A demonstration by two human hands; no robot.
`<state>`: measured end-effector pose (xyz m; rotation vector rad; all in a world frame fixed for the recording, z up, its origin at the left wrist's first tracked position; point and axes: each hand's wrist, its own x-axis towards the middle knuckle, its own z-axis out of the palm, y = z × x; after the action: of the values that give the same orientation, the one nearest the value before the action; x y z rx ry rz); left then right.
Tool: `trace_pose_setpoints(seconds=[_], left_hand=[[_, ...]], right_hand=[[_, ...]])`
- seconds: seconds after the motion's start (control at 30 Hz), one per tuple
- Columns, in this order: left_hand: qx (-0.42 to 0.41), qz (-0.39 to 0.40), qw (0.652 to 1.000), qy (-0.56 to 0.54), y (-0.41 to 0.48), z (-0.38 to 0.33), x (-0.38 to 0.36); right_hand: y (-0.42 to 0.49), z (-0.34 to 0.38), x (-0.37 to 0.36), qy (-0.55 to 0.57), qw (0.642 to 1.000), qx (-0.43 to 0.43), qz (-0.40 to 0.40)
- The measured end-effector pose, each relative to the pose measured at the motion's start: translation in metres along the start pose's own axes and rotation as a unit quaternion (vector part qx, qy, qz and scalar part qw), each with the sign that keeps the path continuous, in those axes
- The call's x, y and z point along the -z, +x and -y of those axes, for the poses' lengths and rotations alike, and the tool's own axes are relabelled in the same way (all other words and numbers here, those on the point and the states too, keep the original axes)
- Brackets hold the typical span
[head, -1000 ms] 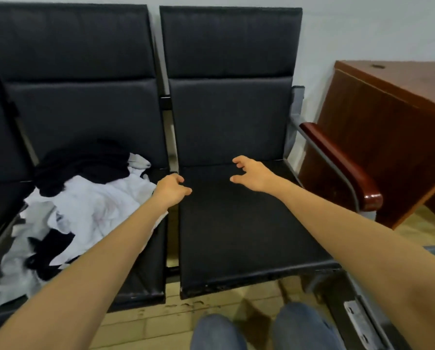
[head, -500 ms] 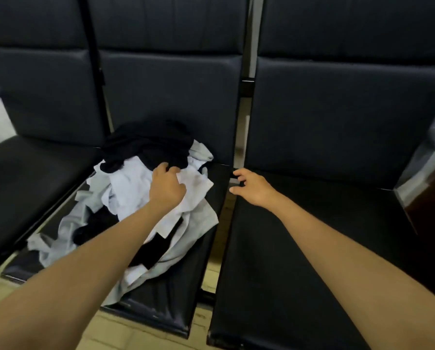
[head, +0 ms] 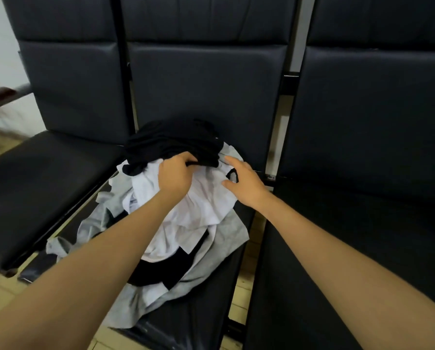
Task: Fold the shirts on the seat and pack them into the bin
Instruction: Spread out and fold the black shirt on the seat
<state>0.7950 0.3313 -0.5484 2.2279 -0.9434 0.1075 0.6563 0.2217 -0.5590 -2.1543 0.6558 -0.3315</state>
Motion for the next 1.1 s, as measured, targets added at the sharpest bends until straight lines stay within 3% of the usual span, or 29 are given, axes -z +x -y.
trace_pose_setpoints(seconds=[0.2, 0.33, 0.43, 0.67, 0.77, 0.87, 0.97, 1.1], left_hand=[[-0.04, 0.041, 0.99, -0.13, -0.03, -0.027, 0.04], [-0.101, 0.115, 0.978, -0.144, -0.062, -0.059, 0.062], [-0.072, 0.092, 0.974, -0.192, -0.083, -0.084, 0.074], [-0.06, 0.112, 0.966, -0.227, -0.131, -0.162, 0.072], [-0.008, 0.214, 0.944, -0.251, -0.161, -0.175, 0.047], [0.024, 0.338, 0.924, -0.177, -0.191, -0.169, 0.018], [0.034, 0.367, 0.928, -0.064, -0.206, -0.145, -0.002], [0.054, 0.322, 0.945, 0.012, -0.201, -0.116, -0.024]], right_hand=[[-0.021, 0.023, 0.007, 0.034, 0.999, 0.029, 0.02], [-0.048, 0.043, 0.02, 0.033, 0.997, 0.068, -0.027], [-0.077, 0.056, 0.042, 0.042, 0.996, 0.059, -0.044], [-0.149, 0.061, 0.113, -0.1, 0.992, 0.016, -0.078], [-0.185, 0.041, 0.13, -0.167, 0.985, -0.021, -0.04], [-0.218, 0.009, 0.13, -0.186, 0.976, -0.09, 0.065], [-0.237, -0.022, 0.118, -0.205, 0.951, -0.154, 0.174], [-0.227, -0.051, 0.095, -0.159, 0.966, -0.175, 0.11]])
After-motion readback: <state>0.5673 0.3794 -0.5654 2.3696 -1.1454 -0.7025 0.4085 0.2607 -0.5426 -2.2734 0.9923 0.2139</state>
